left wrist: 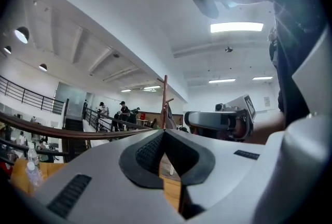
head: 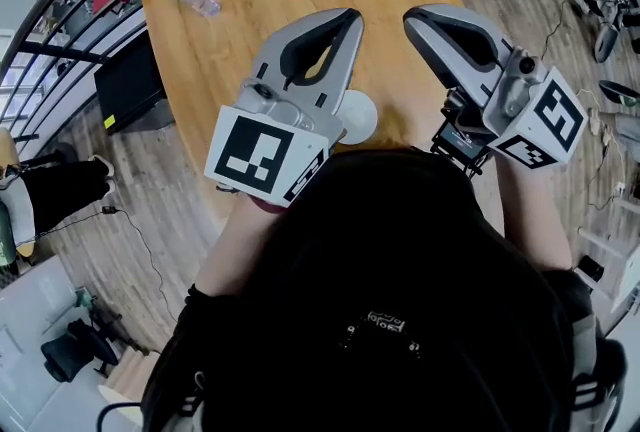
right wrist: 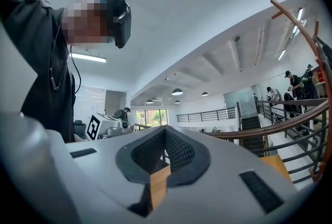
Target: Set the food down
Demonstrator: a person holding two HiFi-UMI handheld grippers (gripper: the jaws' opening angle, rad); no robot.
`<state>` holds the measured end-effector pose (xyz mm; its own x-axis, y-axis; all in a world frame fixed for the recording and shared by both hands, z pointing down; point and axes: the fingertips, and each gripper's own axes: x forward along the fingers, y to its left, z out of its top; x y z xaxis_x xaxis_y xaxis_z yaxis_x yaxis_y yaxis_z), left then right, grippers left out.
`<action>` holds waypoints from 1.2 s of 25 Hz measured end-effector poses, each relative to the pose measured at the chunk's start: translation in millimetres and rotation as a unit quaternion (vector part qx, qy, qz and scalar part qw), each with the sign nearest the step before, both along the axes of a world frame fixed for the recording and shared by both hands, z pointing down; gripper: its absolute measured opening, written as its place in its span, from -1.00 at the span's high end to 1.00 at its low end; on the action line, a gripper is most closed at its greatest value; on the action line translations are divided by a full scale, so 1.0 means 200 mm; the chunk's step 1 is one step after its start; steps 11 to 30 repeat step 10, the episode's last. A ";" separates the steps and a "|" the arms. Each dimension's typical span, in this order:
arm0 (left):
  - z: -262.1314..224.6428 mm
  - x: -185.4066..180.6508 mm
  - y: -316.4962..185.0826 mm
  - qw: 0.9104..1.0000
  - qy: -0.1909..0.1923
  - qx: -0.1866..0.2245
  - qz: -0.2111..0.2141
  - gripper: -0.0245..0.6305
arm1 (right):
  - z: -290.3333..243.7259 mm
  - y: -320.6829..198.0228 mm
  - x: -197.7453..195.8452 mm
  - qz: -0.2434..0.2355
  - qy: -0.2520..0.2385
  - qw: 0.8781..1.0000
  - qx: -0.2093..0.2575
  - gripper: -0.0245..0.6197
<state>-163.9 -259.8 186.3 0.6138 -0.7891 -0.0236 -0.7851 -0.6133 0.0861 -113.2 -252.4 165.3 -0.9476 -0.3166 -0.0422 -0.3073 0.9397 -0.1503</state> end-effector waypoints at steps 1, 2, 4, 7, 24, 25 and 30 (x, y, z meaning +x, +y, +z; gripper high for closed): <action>-0.01 0.01 0.00 1.000 0.004 0.000 0.003 0.91 | -0.01 0.00 0.02 0.003 0.000 1.000 0.002 0.87; -0.01 0.02 0.00 1.000 0.007 -0.001 0.004 0.91 | -0.02 -0.01 0.03 0.005 0.000 1.000 0.003 0.87; 0.00 0.02 0.00 1.000 0.009 -0.003 0.005 0.91 | -0.03 -0.01 0.05 0.008 0.002 1.000 0.006 0.87; 0.02 0.02 -0.01 1.000 0.007 -0.008 0.002 0.91 | -0.01 -0.01 0.06 0.007 0.005 1.000 0.003 0.87; 0.05 0.01 -0.01 1.000 0.007 -0.011 -0.002 0.91 | 0.02 -0.01 0.08 0.006 0.006 1.000 -0.001 0.87; 0.05 0.01 -0.01 1.000 0.007 -0.011 -0.002 0.91 | 0.02 -0.01 0.08 0.006 0.006 1.000 -0.001 0.87; 0.05 0.01 -0.01 1.000 0.007 -0.011 -0.002 0.91 | 0.02 -0.01 0.08 0.006 0.006 1.000 -0.001 0.87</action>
